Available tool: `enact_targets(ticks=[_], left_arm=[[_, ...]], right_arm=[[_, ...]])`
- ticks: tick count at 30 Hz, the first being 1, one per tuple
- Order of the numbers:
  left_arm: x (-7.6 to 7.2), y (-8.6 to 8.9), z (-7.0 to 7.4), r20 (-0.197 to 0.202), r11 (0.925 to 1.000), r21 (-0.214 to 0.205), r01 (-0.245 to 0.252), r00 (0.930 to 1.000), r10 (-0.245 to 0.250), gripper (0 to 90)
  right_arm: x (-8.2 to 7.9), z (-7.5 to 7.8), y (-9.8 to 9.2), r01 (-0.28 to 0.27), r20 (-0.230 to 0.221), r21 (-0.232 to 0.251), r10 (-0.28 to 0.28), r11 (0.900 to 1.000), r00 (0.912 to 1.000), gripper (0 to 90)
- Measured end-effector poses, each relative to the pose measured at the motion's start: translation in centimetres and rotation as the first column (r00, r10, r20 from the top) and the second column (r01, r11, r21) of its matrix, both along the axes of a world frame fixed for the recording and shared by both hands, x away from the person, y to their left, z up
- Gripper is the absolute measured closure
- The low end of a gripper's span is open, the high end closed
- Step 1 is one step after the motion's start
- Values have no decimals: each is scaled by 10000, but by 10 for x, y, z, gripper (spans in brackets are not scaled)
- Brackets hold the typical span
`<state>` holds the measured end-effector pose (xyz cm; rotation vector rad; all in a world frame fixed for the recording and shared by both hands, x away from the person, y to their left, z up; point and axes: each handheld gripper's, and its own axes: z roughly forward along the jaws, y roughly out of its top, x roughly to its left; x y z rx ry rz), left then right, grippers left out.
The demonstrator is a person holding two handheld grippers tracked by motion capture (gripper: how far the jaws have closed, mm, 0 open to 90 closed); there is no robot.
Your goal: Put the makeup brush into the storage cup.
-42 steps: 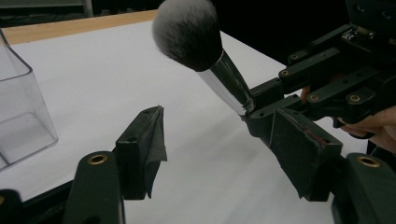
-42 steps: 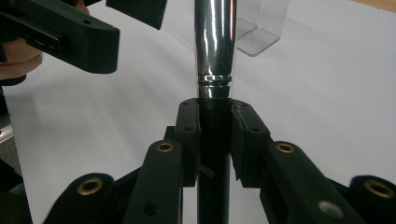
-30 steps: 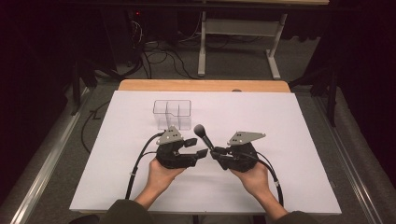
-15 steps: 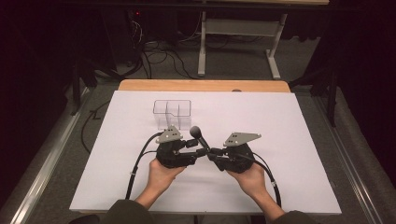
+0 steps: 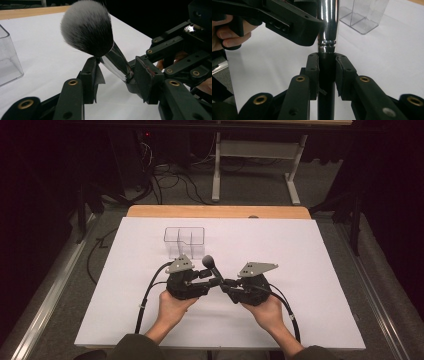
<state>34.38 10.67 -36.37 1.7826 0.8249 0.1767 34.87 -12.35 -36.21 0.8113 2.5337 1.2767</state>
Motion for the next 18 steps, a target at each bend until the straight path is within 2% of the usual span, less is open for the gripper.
enact_targets(ticks=[18], left_arm=[[1,1,-1,-200,10000,-71,1,9998,-2,592]], right_arm=[[0,-3,6,-113,-52,14,113,9999,9999,767]])
